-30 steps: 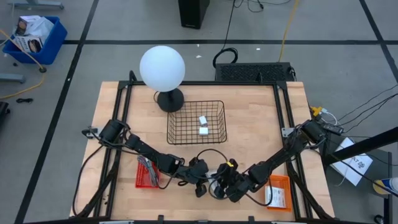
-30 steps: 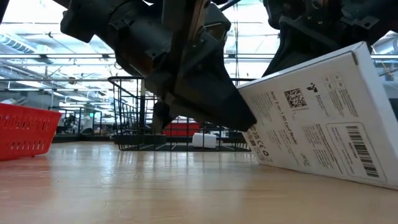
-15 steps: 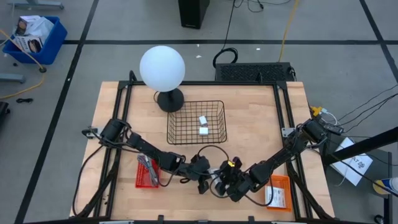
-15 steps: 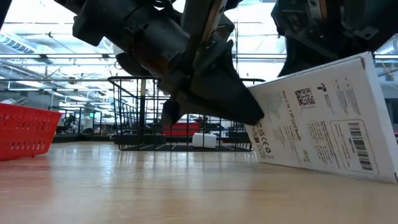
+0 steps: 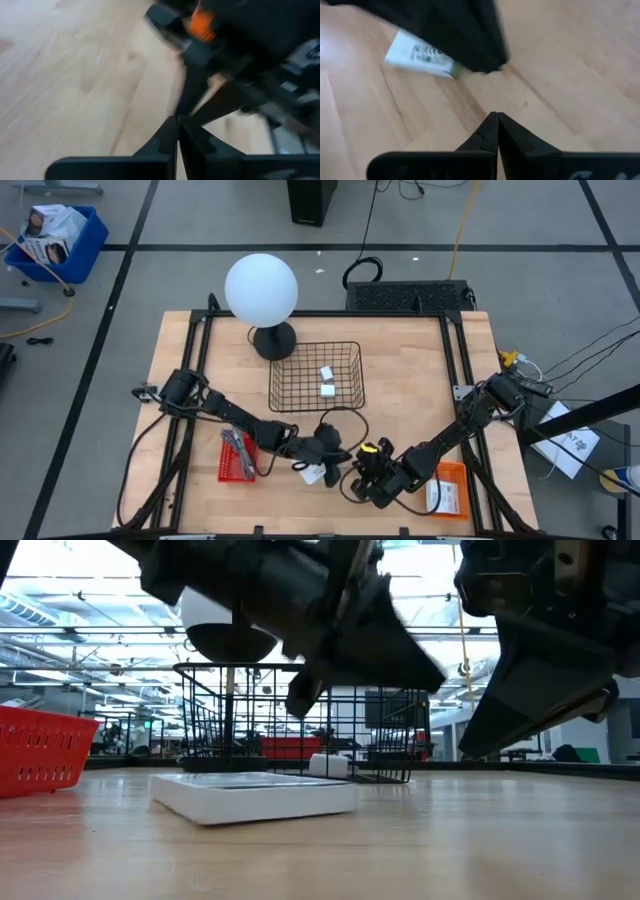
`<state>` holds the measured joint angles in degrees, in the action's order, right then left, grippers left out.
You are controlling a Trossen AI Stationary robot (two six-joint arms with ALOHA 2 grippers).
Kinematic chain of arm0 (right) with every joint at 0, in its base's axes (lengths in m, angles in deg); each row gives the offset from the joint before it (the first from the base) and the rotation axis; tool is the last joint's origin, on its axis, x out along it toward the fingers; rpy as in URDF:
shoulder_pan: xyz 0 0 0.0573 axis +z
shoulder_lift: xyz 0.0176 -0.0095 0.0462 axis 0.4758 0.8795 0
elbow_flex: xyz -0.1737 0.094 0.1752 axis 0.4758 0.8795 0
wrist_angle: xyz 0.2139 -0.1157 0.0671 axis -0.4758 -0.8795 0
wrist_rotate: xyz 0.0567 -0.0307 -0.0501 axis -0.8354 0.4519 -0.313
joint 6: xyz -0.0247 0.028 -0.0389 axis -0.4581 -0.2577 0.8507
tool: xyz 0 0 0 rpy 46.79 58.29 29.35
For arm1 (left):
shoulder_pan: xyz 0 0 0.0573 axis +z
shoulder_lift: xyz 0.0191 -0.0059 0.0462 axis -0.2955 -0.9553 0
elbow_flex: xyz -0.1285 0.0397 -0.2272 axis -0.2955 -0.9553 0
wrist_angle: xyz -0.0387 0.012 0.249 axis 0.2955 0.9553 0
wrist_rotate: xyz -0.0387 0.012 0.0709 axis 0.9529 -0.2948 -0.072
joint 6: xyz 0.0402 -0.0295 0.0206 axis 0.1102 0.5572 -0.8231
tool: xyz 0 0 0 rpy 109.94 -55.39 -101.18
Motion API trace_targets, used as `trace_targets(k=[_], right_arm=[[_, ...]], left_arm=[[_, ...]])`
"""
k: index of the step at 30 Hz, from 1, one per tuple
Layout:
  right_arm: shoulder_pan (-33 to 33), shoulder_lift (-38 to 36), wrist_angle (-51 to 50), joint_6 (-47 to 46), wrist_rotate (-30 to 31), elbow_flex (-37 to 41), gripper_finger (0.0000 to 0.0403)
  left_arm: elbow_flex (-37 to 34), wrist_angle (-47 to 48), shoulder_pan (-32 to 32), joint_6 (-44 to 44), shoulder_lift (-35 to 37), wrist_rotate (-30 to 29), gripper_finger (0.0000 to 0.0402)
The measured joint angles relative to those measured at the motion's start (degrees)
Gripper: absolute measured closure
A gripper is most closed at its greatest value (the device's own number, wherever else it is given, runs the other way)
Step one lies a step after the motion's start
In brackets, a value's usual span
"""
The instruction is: Pick and place items into bin
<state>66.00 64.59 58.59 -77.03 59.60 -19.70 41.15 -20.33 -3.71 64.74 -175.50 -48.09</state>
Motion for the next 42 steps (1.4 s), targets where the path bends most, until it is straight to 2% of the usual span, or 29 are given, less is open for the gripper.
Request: trace_targets(k=[5, 8, 14, 17, 19, 22, 25, 27, 31, 37, 42], right_arm=[[0.02, 0.03, 0.82, 2.85, -0.11, 0.00, 0.0403], [0.04, 1.11, 6.27, 9.51, 0.61, 0.00, 0.0403], [-2.07, 4.37, 21.15, 24.09, -0.30, -0.02, 0.0403], [-3.47, 6.29, 26.58, 28.80, -0.61, -0.04, 0.0403], [-4.47, 7.60, 29.83, 30.83, -2.91, -0.06, 0.0403], [-6.25, 9.62, 32.38, 30.74, -7.63, -0.07, 0.0403], [-7.34, 11.48, 34.01, 30.71, -8.31, -0.11, 0.0403], [-7.94, 11.72, 33.85, 30.27, -9.80, -0.13, 0.0403], [-7.63, 11.31, 30.31, 25.64, -10.18, -0.28, 0.0403], [-3.75, 11.09, 29.63, 19.96, -9.91, -0.24, 0.0403], [-0.30, 10.88, 29.31, 17.92, -5.37, -0.11, 0.0403]], left_arm=[[-0.09, 9.01, -0.45, 2.00, 0.60, 6.41, 0.0386], [-0.19, 15.89, -2.08, 3.78, 0.47, 6.85, 0.0397], [-0.24, 19.98, -6.29, 5.17, 1.85, 4.04, 0.0398], [-0.26, 21.46, -8.73, 6.16, 3.05, 0.47, 0.0396], [-0.26, 22.16, -10.32, 5.55, 4.59, -1.42, 0.0394], [-0.15, 28.21, -12.23, 8.10, 6.75, -4.94, 0.0397], [-0.33, 37.37, -12.92, 13.78, 7.09, -7.72, 0.0396], [-0.33, 39.73, -12.56, 15.69, 7.07, -9.21, 0.0393], [-0.31, 41.03, -10.72, 16.04, 6.54, -7.75, 0.0398], [-0.31, 41.89, -8.54, 16.34, 6.56, -6.53, 0.0389], [-0.31, 41.58, -6.94, 15.93, 6.55, -4.41, 0.0397]])
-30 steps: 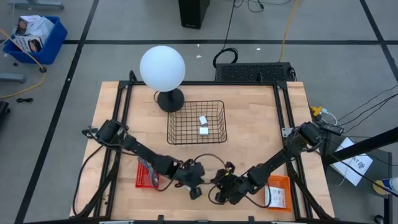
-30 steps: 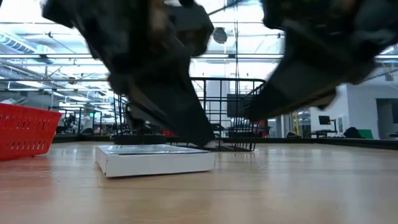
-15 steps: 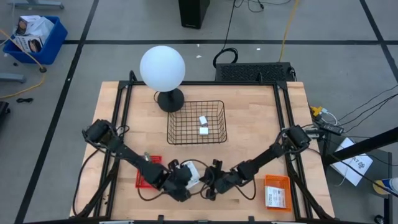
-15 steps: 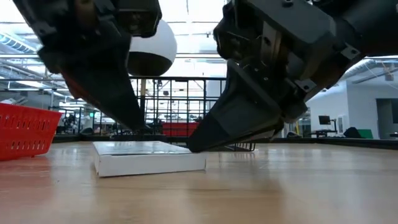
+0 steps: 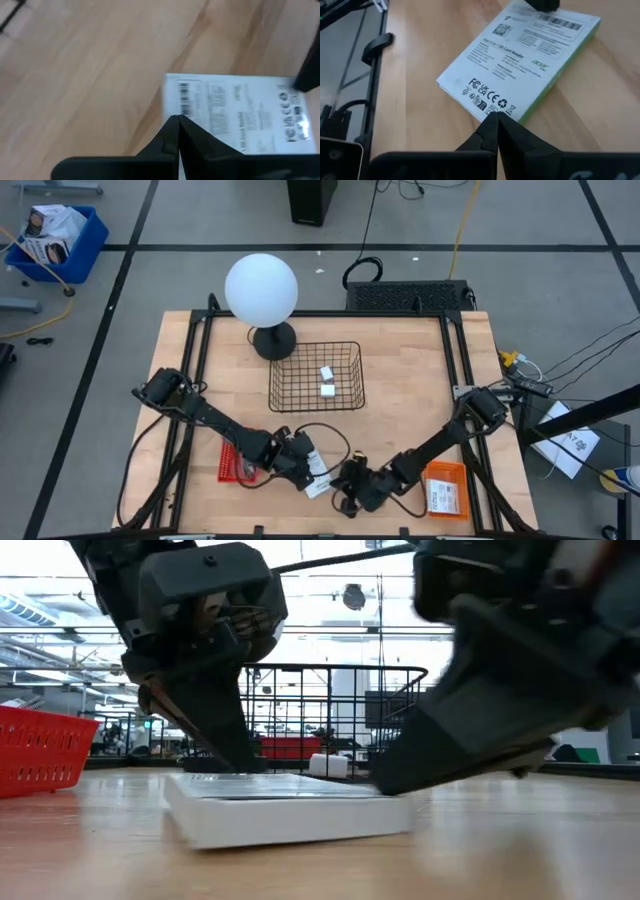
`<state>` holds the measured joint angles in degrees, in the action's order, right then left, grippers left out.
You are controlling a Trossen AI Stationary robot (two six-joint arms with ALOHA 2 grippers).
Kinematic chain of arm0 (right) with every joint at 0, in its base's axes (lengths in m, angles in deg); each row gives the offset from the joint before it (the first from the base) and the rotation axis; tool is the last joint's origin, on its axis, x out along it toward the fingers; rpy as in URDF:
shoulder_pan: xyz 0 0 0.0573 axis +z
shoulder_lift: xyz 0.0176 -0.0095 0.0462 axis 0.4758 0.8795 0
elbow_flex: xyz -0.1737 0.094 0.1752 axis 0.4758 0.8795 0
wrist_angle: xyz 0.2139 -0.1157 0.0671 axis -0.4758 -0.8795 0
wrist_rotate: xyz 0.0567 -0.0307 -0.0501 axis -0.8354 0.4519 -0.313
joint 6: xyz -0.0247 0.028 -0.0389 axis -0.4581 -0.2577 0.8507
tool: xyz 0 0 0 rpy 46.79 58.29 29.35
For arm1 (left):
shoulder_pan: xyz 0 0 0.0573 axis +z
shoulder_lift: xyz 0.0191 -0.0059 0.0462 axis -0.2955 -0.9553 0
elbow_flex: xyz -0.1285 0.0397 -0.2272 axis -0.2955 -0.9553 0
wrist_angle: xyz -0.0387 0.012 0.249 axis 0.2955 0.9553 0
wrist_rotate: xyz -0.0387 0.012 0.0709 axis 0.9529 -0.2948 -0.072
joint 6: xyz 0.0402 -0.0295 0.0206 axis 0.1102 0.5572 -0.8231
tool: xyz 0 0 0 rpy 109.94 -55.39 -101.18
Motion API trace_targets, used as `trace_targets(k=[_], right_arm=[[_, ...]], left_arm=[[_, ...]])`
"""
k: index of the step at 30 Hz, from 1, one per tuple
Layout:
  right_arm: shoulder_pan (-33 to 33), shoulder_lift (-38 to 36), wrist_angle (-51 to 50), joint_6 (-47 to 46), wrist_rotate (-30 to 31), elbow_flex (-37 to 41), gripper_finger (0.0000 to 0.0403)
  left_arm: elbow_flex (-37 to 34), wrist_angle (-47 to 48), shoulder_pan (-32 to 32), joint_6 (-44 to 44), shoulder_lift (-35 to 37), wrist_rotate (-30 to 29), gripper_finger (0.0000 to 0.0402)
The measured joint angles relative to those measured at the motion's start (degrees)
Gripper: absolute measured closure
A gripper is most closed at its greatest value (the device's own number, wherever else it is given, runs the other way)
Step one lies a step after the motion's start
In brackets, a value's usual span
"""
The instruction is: Pick and place items into bin
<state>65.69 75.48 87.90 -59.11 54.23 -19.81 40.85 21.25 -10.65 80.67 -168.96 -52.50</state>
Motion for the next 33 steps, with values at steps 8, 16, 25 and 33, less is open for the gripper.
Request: trace_targets(k=[8, 16, 25, 33], right_arm=[[2.73, -4.16, -2.90, 3.78, 10.07, 0.24, 0.0403], [-3.30, -4.96, 1.23, 11.20, 3.26, 0.11, 0.0403], [-6.62, -2.79, -4.21, 5.99, -2.50, 0.09, 0.0403], [-3.89, -2.90, -9.43, -2.44, 3.01, -0.02, 0.0403]], left_arm=[[0.00, -3.29, -0.77, -2.92, 0.00, 3.47, 0.0395], [0.00, -9.23, -3.02, -3.49, -0.02, 7.38, 0.0383], [0.00, -8.02, -3.43, -5.13, -0.02, 12.30, 0.0391], [0.00, -5.95, -2.88, -5.81, -0.02, 10.92, 0.0397]])
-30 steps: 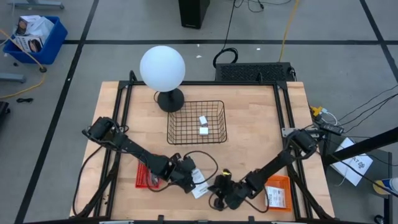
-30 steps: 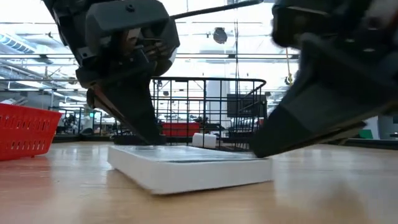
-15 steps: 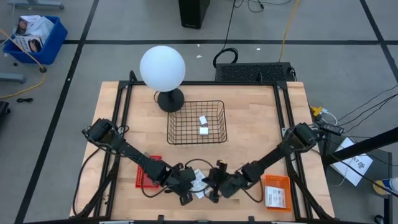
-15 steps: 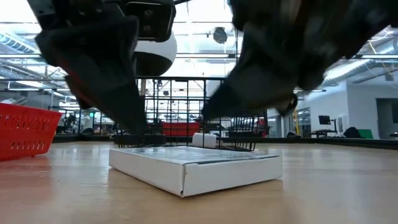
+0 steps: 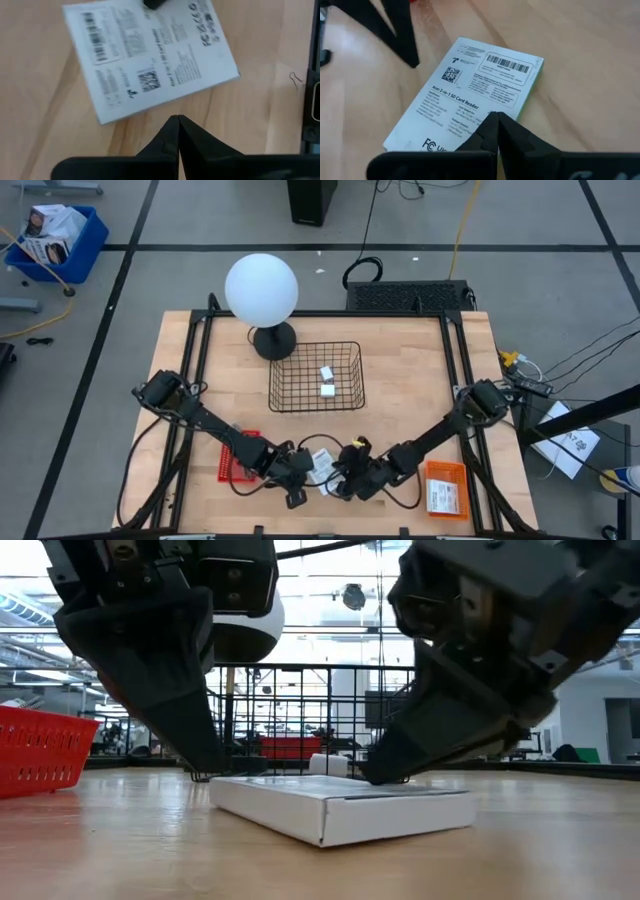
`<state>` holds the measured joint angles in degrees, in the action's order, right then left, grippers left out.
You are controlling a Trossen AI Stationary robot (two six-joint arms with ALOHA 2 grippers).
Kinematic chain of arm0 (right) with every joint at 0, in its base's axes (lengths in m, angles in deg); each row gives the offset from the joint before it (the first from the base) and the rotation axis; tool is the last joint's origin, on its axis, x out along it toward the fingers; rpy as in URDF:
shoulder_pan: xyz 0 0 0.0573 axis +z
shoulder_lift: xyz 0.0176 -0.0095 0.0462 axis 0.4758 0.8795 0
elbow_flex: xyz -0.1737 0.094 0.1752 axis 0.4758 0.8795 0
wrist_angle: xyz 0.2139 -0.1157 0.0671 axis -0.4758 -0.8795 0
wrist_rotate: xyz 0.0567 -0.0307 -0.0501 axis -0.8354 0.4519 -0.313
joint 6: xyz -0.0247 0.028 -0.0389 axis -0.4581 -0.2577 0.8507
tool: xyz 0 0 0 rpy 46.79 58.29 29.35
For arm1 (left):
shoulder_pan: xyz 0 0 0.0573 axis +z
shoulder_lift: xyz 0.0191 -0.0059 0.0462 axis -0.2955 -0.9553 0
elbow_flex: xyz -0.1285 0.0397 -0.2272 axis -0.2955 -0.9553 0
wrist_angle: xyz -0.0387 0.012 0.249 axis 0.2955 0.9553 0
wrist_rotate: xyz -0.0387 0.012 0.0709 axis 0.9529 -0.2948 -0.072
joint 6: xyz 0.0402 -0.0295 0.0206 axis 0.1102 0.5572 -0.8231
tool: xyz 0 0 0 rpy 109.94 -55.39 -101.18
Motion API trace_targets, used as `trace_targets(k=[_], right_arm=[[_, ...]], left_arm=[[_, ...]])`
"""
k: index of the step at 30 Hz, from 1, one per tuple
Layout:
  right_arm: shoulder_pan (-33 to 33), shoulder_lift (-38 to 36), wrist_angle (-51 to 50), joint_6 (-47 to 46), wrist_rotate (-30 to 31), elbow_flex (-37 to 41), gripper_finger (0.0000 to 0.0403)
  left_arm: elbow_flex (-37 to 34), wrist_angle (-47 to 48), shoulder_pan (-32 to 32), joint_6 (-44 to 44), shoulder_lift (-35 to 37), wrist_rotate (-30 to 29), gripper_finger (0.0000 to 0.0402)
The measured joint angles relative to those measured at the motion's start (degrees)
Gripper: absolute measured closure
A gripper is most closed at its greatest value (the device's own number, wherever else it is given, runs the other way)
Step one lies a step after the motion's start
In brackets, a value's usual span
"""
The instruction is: Pick and place items into bin
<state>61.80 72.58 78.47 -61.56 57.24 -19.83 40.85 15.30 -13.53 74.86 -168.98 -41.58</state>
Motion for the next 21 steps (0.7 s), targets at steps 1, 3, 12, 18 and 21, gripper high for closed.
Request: trace_targets(k=[1, 3, 12, 18, 21], right_arm=[[0.42, 0.00, -0.03, -0.99, 0.00, 0.00, 0.0403], [1.50, 0.00, -1.17, -3.20, 0.95, -0.01, 0.0403], [7.10, 0.13, -7.69, -18.29, 11.87, 0.08, 0.0403], [8.55, -0.09, -8.46, -18.60, 15.06, 0.13, 0.0403], [8.85, -0.43, -8.73, -18.20, 16.40, 0.15, 0.0403]], left_arm=[[0.00, -0.01, -0.02, 0.00, 0.00, -0.62, 0.0398], [0.00, -0.11, -0.05, 0.00, 0.00, -1.87, 0.0395], [-0.02, -4.39, 0.83, -3.03, 0.00, -9.28, 0.0389], [-0.01, -7.36, 1.90, -5.45, 0.00, -5.65, 0.0393], [-0.02, -6.94, 1.99, -5.55, -0.06, -6.41, 0.0389]])
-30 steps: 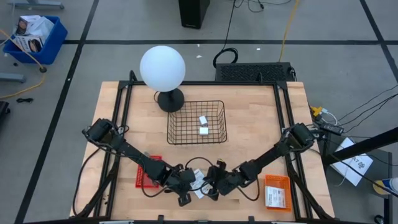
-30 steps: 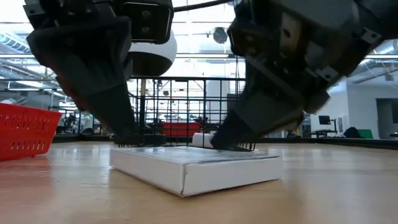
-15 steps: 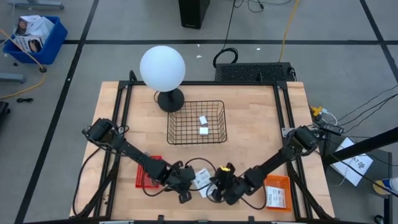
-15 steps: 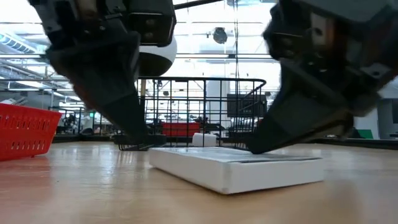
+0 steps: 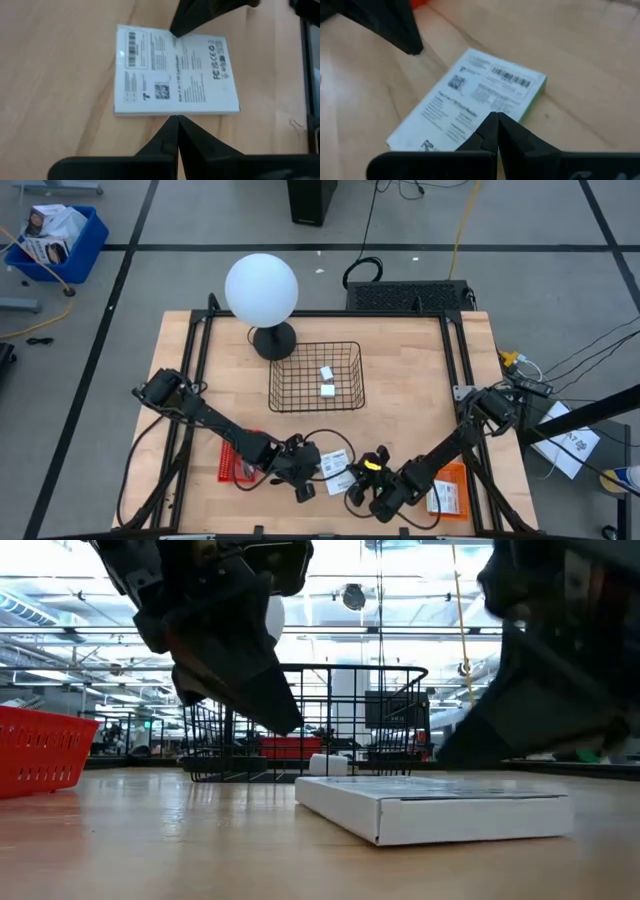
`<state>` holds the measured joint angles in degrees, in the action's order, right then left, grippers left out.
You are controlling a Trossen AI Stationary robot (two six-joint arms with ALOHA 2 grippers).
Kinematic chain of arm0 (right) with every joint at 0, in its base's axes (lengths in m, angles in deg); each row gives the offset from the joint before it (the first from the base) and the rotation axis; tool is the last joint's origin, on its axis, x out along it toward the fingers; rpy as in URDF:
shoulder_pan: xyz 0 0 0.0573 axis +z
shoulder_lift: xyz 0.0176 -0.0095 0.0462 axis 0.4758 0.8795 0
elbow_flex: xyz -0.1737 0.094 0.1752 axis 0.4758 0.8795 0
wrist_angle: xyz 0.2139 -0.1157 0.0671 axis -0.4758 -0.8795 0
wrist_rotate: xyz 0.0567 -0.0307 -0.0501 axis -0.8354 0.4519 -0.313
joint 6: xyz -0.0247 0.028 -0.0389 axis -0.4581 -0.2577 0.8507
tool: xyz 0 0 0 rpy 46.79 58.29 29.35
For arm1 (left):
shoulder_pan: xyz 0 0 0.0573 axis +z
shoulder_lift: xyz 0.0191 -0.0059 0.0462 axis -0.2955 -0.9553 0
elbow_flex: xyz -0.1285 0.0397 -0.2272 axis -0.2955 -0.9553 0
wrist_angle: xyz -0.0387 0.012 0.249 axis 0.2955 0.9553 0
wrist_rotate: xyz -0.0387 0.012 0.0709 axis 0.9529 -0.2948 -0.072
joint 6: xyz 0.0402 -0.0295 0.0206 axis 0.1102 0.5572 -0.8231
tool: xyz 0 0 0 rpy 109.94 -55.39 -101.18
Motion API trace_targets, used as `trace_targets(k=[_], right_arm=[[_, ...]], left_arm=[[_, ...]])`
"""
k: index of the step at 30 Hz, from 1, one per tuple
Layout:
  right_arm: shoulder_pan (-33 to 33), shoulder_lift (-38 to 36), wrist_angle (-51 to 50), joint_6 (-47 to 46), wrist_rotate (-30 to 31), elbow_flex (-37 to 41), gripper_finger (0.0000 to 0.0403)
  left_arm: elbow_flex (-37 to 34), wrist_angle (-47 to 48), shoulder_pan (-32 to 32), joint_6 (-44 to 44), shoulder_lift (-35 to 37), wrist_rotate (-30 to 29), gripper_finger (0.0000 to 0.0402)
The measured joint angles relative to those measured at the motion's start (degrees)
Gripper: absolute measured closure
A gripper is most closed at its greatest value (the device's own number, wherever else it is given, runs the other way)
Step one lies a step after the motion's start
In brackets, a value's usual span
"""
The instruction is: Pick and place items into bin
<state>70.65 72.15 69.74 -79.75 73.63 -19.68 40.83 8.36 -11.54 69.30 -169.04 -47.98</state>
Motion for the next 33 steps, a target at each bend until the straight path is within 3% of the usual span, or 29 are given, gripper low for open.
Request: trace_targets(k=[5, 9, 14, 23, 30, 33], right_arm=[[0.70, -2.16, -3.50, 0.09, 2.36, -0.04, 0.0403], [1.03, -3.01, -9.31, -5.12, 2.09, -0.04, 0.0403], [0.67, -2.73, -16.11, -13.04, -6.08, -0.12, 0.0403], [-0.97, -1.60, -13.49, -10.33, -9.29, -0.07, 0.0403], [-0.92, -1.60, -14.29, -10.06, -8.16, -0.08, 0.0403], [-1.00, -1.60, -14.27, -8.95, -6.81, -0.08, 0.0403]], left_arm=[[-0.02, -2.83, 0.55, -0.12, -2.69, -0.73, 0.0398], [-0.02, -3.89, 1.43, 1.53, -6.12, 1.36, 0.0390], [0.09, -4.99, 1.28, 3.70, -7.72, -0.19, 0.0397], [-0.02, -10.44, 2.12, 1.85, -8.18, 1.79, 0.0398], [-0.04, -12.66, 2.98, 0.24, -8.27, -2.60, 0.0384], [-0.04, -14.90, 4.65, -0.88, -8.27, 1.22, 0.0392]])
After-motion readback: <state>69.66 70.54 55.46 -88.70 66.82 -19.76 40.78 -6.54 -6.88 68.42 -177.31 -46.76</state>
